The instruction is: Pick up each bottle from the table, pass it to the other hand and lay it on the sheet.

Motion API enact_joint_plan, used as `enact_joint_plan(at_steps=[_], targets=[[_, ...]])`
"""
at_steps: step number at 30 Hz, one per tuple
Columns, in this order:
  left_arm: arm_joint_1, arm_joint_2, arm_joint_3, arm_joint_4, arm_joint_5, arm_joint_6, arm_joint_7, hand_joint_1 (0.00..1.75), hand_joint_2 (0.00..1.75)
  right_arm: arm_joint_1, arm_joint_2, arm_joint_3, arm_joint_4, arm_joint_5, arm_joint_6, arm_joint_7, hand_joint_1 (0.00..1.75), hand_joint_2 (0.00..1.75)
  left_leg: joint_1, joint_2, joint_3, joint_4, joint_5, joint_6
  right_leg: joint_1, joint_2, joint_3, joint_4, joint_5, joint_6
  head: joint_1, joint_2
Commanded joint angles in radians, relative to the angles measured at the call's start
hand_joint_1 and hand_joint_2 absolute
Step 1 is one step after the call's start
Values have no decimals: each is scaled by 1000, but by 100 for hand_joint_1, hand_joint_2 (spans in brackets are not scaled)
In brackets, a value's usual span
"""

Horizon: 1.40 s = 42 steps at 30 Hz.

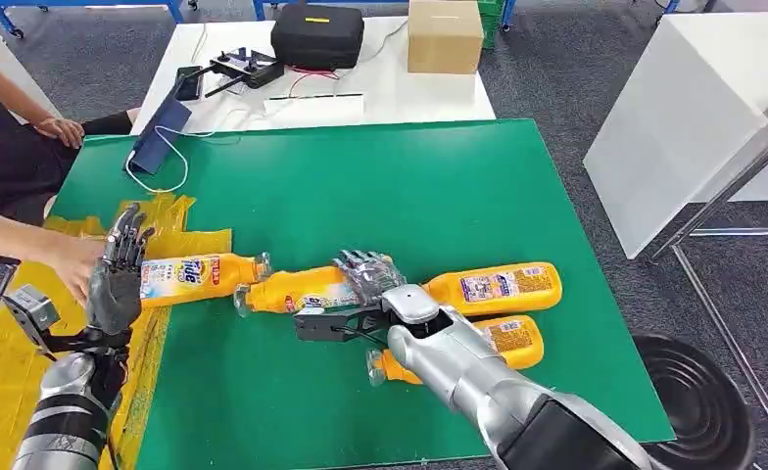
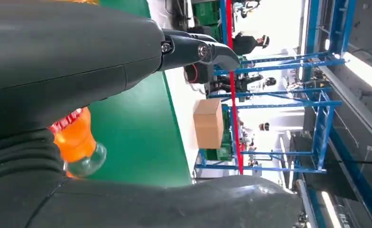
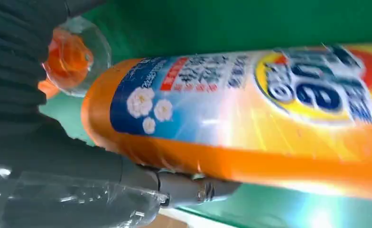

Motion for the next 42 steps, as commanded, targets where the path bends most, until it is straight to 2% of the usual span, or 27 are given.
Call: enact_joint_plan(at_steps=[1, 4, 5, 10, 17, 23, 26, 29, 30, 32, 35, 36, 37, 39, 42], targets=[[-53, -38, 6, 35, 7, -13, -34, 0, 0, -27, 5, -15, 133, 18, 41, 25, 0, 175, 3, -4, 1, 2, -1, -2, 2, -2, 3, 0, -1, -1, 0, 0], [-56, -44, 5, 35, 19, -32, -34, 0, 0, -15, 2, 31, 162, 86, 84, 92, 3, 175, 1, -4, 1, 0, 0, -1, 1, -3, 3, -1, 0, 0, 0, 0], [-57, -48, 1, 31, 19, -37, -34, 0, 0, -4, -1, 42, 172, 105, 101, 112, 171, 175, 1, -3, 2, 0, 0, -1, 1, -2, 2, -1, 0, 0, 0, 0], [-65, -62, -8, 26, 19, -37, -34, 0, 0, 31, -3, 38, 188, 118, 109, 133, 175, 175, 2, -6, 6, -1, 0, -1, 2, -5, 8, -3, 0, 0, 0, 0], [-64, -58, -8, 26, 18, -34, -34, 0, 0, 21, 6, 31, 184, 116, 118, 133, 175, 175, 2, -3, 9, -1, 0, -1, 1, -3, 10, -2, 0, 0, -1, 0], [-58, -60, -1, 19, 28, -36, -28, 0, 0, 20, 3, -44, 159, 83, 41, 119, 175, 175, 2, -3, 10, -1, 1, -1, 2, -2, 11, -3, 1, -1, -1, 0], [-58, -60, -1, 19, 28, -36, -28, 0, 0, 15, 3, -45, 157, 83, 41, 119, 175, 175, 2, -2, 11, 0, 0, -1, 2, -2, 11, -2, 0, 0, 0, 0], [-25, -69, 37, -7, 104, -50, 42, 0, 0, 41, -13, -197, 33, -25, -298, -53, 175, 175, 2, -1, 10, 0, 0, -1, 2, -1, 11, -2, 1, -1, 0, 0], [4, -69, 43, -42, 144, -60, 62, 0, 0, 57, -17, -249, -34, -59, -367, -111, 175, 175, 1, 0, 11, -1, 0, -1, 1, 1, 10, -2, 1, -1, 0, 0], [38, -66, 46, -79, 172, -67, 75, 0, 0, 81, -39, -265, -142, -43, -309, -80, 175, 175, 1, 3, 10, 0, 0, -1, 1, 2, 9, -1, 1, 0, 0, 0], [78, -70, 78, -101, 304, -102, 150, 0, 0, 156, -43, -377, -345, -188, -384, -241, 175, 175, 1, 5, 5, 0, -1, -1, 1, 4, 4, 0, 3, -2, -1, 0], [92, -74, 87, -108, 348, -112, 170, 0, 0, 177, -51, -389, -418, -218, -382, -255, 175, 175, 1, 5, 5, 0, 0, -1, 1, 4, 3, -1, 3, -2, 0, 0], [113, -77, 88, -123, 390, -122, 195, 0, 175, 198, -61, -398, -497, -254, -373, -260, 175, 175, 2, 4, 5, 0, -2, -1, 2, 4, 4, -1, 2, -2, 0, 0], [136, -74, 75, -137, 392, -104, 193, 0, 175, 227, -70, -402, -586, -307, -364, -284, 175, 175, 0, 5, 3, 0, -1, -1, 0, 5, 2, 0, 2, -2, -1, 0], [138, -75, 70, -139, 397, -104, 192, 0, 175, 243, -66, -401, -606, -322, -377, -300, 175, 175, 0, 4, -1, 0, 0, 0, 0, 3, -2, 0, 2, -2, 0, 0]])
